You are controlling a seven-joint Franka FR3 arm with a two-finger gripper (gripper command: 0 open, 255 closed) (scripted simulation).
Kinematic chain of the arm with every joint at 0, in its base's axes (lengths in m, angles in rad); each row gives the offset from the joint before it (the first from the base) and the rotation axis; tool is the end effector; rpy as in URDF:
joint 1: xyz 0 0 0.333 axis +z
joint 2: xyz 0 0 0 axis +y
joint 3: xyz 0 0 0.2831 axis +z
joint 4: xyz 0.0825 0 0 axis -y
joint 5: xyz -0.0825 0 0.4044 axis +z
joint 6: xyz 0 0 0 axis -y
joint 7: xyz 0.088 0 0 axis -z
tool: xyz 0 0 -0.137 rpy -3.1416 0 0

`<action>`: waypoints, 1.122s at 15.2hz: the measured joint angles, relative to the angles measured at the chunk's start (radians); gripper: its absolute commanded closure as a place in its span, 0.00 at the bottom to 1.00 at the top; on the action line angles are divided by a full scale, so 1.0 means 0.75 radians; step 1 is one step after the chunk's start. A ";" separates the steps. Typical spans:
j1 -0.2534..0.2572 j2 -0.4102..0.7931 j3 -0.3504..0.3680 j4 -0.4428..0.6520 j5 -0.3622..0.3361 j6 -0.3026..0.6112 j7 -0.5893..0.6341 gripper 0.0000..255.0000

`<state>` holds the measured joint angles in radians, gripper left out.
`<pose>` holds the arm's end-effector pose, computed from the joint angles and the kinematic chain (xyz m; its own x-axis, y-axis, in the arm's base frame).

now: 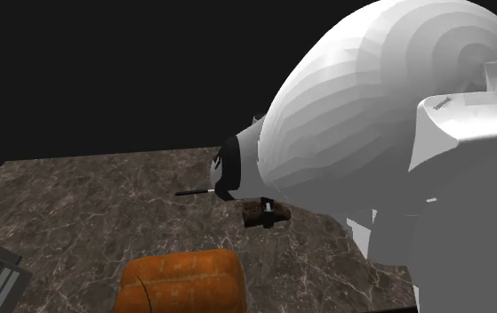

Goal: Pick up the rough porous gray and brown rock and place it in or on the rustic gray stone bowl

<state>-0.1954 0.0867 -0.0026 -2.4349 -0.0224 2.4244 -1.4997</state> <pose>0.4736 -0.0956 0.1818 0.2479 0.9686 -0.0201 0.9638 -0.2486 -0.0960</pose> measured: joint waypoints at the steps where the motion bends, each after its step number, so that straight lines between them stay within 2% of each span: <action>1: 0.000 0.005 0.000 -0.001 0.000 0.006 0.000 0.00; 7: 0.000 0.010 0.000 -0.005 0.000 0.015 -0.001 0.00; 8: 0.000 0.010 0.000 -0.005 0.000 0.015 -0.001 1.00; 17: 0.000 0.010 0.000 -0.005 0.000 0.015 -0.001 1.00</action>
<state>-0.1955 0.0944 -0.0027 -2.4384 -0.0227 2.4356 -1.5004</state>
